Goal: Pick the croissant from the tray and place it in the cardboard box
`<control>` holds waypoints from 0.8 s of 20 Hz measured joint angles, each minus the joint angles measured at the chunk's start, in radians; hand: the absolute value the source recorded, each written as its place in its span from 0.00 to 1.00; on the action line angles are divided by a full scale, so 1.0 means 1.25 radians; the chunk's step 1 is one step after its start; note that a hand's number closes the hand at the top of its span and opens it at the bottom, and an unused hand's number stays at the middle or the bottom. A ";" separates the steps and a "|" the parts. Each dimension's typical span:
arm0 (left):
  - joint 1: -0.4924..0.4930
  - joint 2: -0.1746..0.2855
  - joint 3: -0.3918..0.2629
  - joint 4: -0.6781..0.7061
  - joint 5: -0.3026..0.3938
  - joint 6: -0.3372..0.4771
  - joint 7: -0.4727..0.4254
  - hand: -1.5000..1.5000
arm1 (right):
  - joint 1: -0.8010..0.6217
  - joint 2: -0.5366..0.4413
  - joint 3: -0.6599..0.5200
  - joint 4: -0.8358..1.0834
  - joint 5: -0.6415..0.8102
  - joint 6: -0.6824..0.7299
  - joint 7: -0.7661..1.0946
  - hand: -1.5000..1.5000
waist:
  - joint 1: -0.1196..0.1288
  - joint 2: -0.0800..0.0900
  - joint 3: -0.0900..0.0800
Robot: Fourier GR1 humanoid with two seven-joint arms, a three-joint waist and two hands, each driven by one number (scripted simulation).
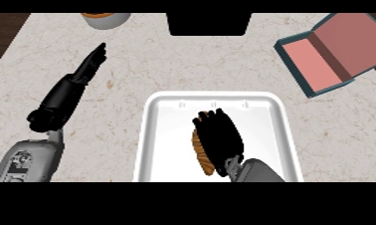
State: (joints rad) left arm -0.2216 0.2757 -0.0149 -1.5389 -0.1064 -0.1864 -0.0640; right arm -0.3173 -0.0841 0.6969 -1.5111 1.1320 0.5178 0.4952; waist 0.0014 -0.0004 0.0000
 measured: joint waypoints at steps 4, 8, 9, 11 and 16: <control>0.000 0.002 0.008 0.010 -0.004 -0.013 -0.011 0.50 | -0.015 0.001 0.015 0.014 0.031 -0.049 -0.060 1.00 | 0.000 -0.003 -0.001; 0.000 -0.010 0.011 0.002 -0.009 -0.015 -0.003 0.50 | -0.026 0.005 0.022 0.049 0.080 -0.127 -0.109 1.00 | 0.000 -0.005 -0.002; 0.008 -0.011 0.011 -0.007 -0.009 -0.018 -0.003 0.50 | -0.027 0.004 0.020 0.054 0.088 -0.141 -0.123 1.00 | 0.000 -0.005 -0.002; 0.014 -0.018 0.010 -0.008 -0.017 -0.017 -0.004 0.50 | -0.023 0.001 0.020 0.049 0.104 -0.162 -0.147 1.00 | 0.000 -0.004 -0.002; -0.002 -0.015 0.019 -0.005 -0.016 -0.025 0.000 0.50 | -0.099 0.035 -0.074 0.120 0.098 -0.225 -0.170 1.00 | 0.006 0.001 0.000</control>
State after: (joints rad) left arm -0.2241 0.2564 0.0086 -1.5455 -0.1267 -0.2182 -0.0636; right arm -0.4408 -0.0399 0.6037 -1.3614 1.2540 0.2368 0.2825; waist 0.0095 0.0014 -0.0004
